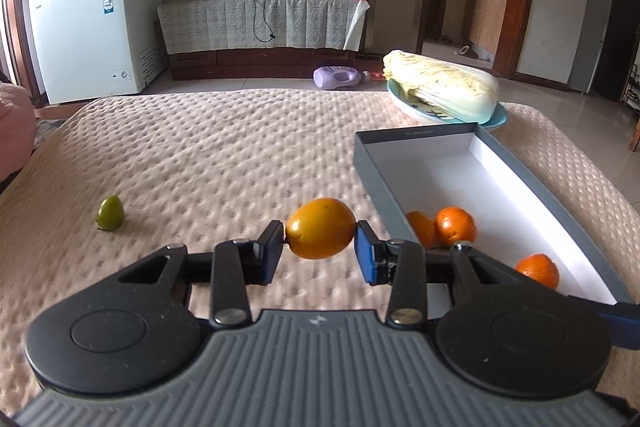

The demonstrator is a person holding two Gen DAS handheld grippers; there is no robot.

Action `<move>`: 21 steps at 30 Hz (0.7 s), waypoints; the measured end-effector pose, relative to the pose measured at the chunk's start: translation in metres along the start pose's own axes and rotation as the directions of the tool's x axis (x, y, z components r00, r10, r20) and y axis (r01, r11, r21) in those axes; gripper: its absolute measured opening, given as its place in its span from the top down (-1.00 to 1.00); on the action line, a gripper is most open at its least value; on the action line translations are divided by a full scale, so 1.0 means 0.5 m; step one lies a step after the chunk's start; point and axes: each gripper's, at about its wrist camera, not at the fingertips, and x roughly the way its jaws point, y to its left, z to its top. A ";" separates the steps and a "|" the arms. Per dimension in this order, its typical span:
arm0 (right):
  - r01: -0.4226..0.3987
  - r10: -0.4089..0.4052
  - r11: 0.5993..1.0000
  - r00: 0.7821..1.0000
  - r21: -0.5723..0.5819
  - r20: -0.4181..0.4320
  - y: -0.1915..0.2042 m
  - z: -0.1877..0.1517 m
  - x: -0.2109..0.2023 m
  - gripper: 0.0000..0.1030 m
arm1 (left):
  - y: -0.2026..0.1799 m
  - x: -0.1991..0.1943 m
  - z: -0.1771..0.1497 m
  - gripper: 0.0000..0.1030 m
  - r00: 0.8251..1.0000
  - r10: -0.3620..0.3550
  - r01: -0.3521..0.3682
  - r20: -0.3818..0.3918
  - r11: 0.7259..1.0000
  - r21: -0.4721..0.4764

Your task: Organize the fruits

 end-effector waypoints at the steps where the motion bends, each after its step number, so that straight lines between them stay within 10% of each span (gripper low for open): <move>1: 0.004 -0.004 1.000 1.000 0.002 -0.001 -0.004 -0.001 -0.003 0.28 | -0.006 0.000 0.001 0.13 1.000 -0.007 0.007 0.002 1.000 0.001; 21: 0.066 -0.065 0.997 0.998 0.038 -0.025 -0.071 -0.036 -0.041 0.28 | -0.138 0.030 -0.002 0.13 0.993 -0.116 0.116 -0.002 0.993 0.029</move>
